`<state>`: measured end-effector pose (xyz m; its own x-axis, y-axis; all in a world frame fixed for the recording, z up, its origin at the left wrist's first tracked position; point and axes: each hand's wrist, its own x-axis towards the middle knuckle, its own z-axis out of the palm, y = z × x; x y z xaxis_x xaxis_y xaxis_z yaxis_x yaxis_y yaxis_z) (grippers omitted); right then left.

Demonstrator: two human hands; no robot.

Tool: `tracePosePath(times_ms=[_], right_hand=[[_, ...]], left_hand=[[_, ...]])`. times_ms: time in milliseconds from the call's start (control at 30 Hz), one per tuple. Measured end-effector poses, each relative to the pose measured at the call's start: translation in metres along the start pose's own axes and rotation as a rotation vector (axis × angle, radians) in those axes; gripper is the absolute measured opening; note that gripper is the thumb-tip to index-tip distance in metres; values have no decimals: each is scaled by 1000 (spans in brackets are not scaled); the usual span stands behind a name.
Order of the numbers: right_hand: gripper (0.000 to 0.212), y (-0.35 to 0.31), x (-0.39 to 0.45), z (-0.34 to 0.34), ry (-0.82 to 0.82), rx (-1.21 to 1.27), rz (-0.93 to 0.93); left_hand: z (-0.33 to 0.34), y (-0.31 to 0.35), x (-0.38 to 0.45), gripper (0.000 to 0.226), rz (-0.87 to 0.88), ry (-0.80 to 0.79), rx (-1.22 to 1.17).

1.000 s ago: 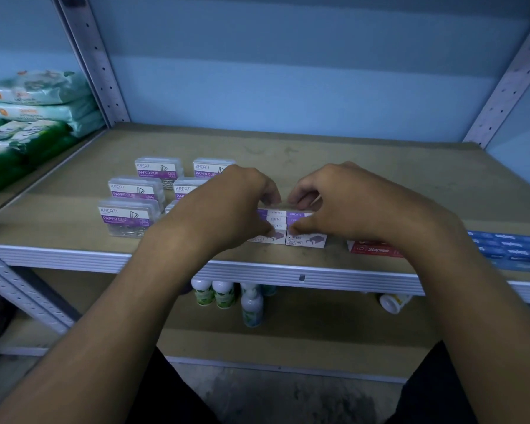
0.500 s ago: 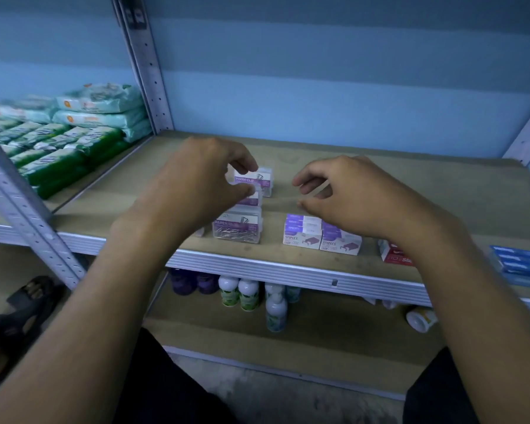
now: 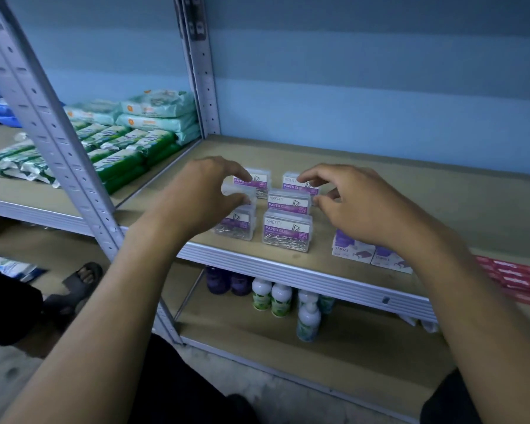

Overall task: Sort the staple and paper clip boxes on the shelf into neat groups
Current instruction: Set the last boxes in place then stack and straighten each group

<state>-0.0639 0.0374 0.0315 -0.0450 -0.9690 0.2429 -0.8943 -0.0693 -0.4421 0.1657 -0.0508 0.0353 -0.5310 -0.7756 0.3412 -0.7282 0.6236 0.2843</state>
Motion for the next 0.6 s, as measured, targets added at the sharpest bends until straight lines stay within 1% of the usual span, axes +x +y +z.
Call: tracePosePath(times_ms=[200, 333, 533, 600], right_hand=[[38, -1, 12, 9, -25, 12, -13], [41, -1, 17, 15, -40, 1, -17], [33, 3, 22, 22, -17, 37, 8], [33, 4, 23, 23, -4, 61, 23]], left_hand=[[8, -14, 7, 38, -57, -47, -47], [13, -17, 14, 38, -65, -66, -63], [16, -19, 22, 26, -55, -100, -112], [17, -22, 24, 26, -50, -94, -124]])
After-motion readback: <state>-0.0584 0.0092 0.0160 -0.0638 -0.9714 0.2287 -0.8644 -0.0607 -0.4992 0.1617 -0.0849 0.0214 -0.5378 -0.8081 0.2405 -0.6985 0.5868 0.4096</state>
